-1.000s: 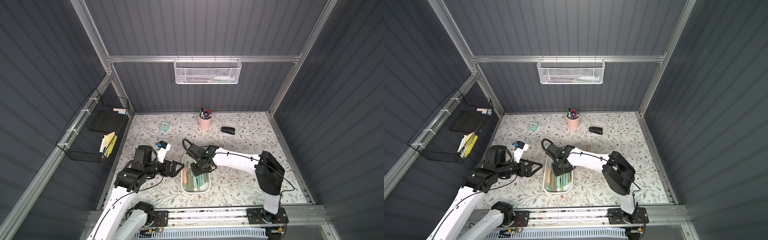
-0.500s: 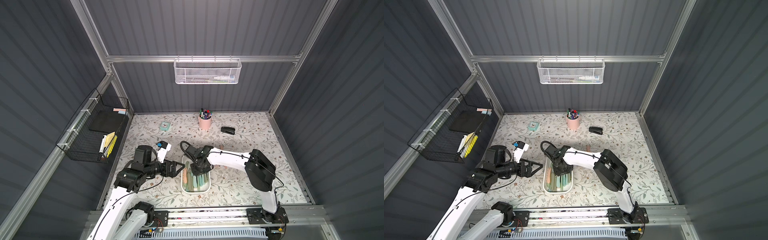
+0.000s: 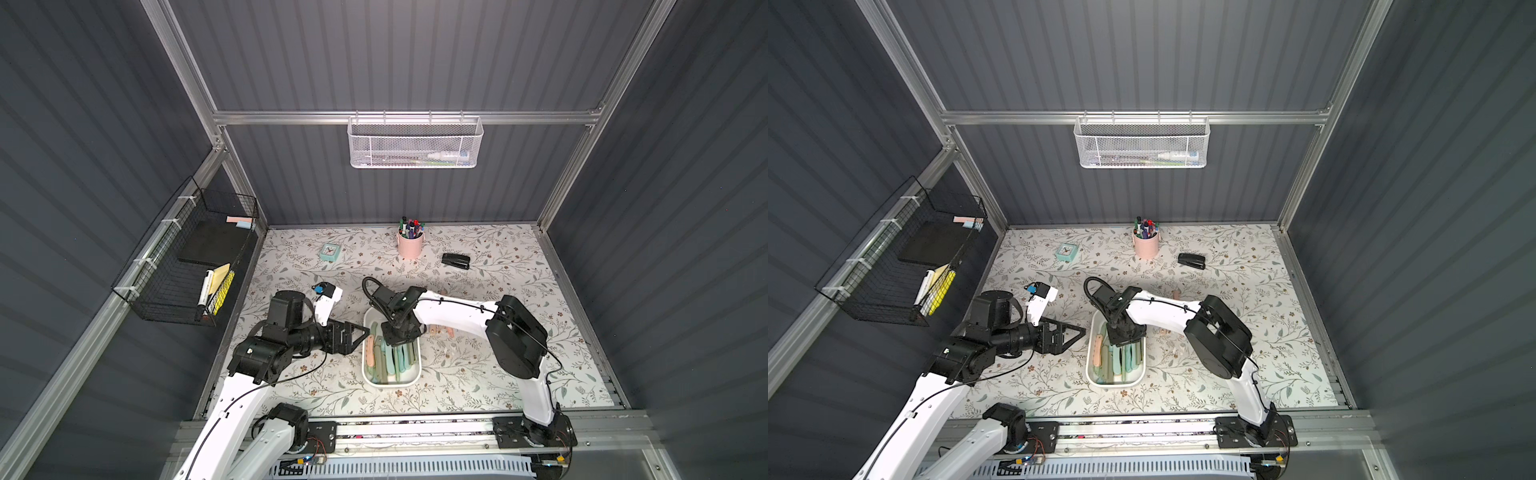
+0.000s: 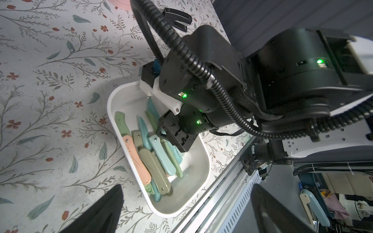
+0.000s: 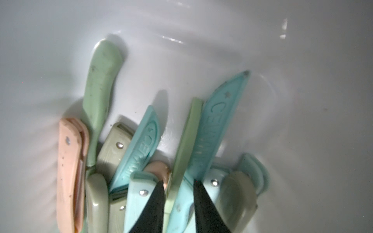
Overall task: Take the fruit knife out of the storage box
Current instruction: Pick up the fruit knife from the storage box.
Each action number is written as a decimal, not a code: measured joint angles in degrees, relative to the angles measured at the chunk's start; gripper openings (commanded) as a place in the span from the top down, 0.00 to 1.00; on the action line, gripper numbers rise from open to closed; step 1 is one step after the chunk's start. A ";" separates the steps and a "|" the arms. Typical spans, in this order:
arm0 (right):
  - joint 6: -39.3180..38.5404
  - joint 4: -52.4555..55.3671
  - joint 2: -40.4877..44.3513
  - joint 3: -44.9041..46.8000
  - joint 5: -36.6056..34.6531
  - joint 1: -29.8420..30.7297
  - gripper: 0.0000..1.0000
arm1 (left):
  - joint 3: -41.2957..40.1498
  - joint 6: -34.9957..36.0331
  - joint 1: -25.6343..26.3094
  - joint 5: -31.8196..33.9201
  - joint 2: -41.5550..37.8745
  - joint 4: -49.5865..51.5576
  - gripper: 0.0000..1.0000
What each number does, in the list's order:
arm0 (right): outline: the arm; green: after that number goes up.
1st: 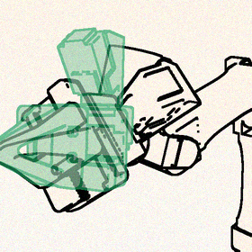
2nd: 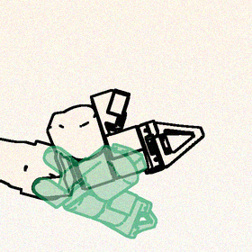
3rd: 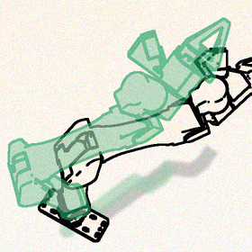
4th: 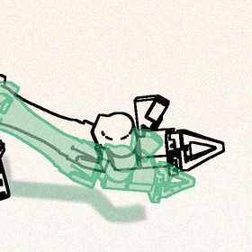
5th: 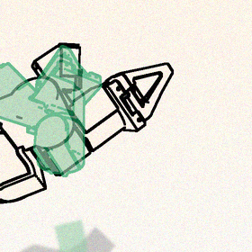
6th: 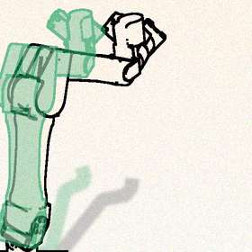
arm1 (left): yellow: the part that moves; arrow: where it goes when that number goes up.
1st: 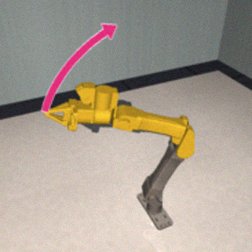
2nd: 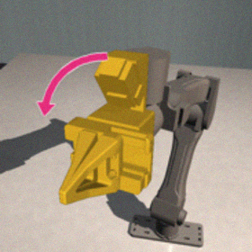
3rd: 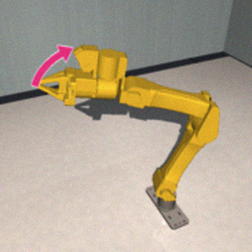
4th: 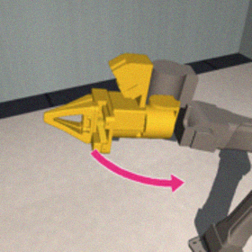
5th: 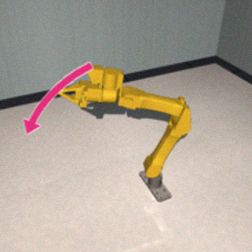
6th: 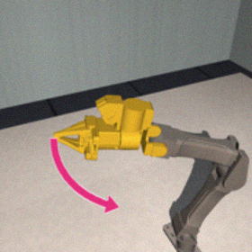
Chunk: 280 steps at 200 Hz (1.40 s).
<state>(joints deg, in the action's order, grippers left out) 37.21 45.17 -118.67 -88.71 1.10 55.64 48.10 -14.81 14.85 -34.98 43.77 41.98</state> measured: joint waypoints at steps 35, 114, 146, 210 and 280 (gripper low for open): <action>-0.04 -0.33 -1.20 -0.55 0.48 0.00 0.72 | 0.00 0.02 0.00 0.00 0.00 0.00 0.01; -0.09 -0.35 -1.20 -0.57 0.63 -0.07 0.85 | 0.00 0.00 0.00 0.00 -0.02 -0.02 0.01; -0.07 -0.31 -1.14 -0.57 0.35 -0.24 0.85 | 0.00 0.00 0.00 0.00 -0.02 -0.02 0.01; -0.09 -0.83 4.04 1.09 -0.39 -1.14 0.85 | 0.00 0.00 0.00 0.00 -0.02 -0.09 0.01; -0.17 -5.92 11.43 6.91 4.31 -5.81 0.86 | -0.02 0.00 0.00 -1.33 0.09 -0.35 0.01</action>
<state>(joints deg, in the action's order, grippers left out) 37.04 39.24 -107.24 -81.80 5.41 49.82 48.07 -14.81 14.85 -36.32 43.86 41.63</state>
